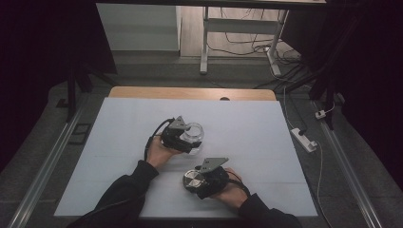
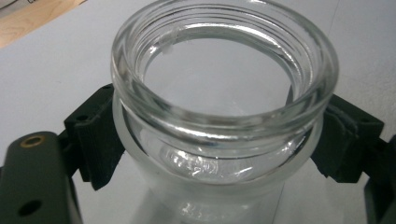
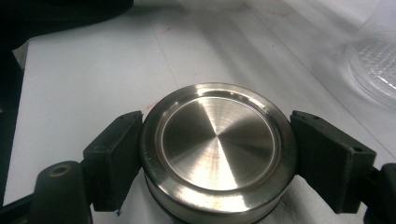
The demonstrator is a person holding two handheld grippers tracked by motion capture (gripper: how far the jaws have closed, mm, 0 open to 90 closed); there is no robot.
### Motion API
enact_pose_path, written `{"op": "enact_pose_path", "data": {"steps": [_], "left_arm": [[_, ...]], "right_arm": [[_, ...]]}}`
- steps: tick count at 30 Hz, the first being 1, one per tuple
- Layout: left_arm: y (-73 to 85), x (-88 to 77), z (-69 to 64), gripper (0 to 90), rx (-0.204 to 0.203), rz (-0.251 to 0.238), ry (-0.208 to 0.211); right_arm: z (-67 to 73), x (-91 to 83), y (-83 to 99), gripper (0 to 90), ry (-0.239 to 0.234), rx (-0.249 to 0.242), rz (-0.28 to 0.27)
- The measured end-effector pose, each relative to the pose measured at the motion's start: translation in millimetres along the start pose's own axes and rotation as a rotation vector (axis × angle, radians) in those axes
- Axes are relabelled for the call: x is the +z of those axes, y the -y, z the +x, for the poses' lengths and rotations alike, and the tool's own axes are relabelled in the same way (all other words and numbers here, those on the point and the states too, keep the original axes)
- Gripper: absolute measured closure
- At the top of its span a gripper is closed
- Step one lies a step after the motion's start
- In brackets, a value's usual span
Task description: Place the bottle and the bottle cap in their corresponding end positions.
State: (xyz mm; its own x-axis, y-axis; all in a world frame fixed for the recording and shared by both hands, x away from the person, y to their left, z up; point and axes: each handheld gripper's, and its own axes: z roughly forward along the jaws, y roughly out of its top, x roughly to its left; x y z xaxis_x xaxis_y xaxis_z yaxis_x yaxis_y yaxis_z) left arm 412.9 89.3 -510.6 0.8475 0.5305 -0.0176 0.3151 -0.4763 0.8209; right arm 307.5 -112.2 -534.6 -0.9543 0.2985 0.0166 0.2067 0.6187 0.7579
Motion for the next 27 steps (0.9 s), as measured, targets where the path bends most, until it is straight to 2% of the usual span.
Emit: {"op": "enact_pose_path", "data": {"steps": [6, 18, 21, 24, 27], "left_arm": [[1.3, 1.0, -1.4, 15.4, 0.009, 0.007, 0.000], [2.8, -0.3, -0.6, 15.0, -0.002, 0.017, 0.003], [2.8, -1.9, -0.1, 14.3, -0.015, 0.021, 0.009], [3.5, -5.7, 2.6, 11.5, -0.044, 0.025, 0.029], [6.1, -10.1, 3.6, 8.6, -0.054, 0.034, 0.022]], "right_arm": [[-0.1, 2.2, 2.0, 19.5, 0.010, -0.023, 0.031], [1.7, 2.6, 0.6, 17.9, 0.022, -0.016, 0.027], [2.0, 1.0, -0.8, 16.5, 0.024, -0.012, 0.016], [1.8, -1.0, -2.0, 15.3, 0.027, -0.004, 0.004], [1.0, -3.1, -3.3, 13.8, 0.030, 0.002, -0.006]]}}
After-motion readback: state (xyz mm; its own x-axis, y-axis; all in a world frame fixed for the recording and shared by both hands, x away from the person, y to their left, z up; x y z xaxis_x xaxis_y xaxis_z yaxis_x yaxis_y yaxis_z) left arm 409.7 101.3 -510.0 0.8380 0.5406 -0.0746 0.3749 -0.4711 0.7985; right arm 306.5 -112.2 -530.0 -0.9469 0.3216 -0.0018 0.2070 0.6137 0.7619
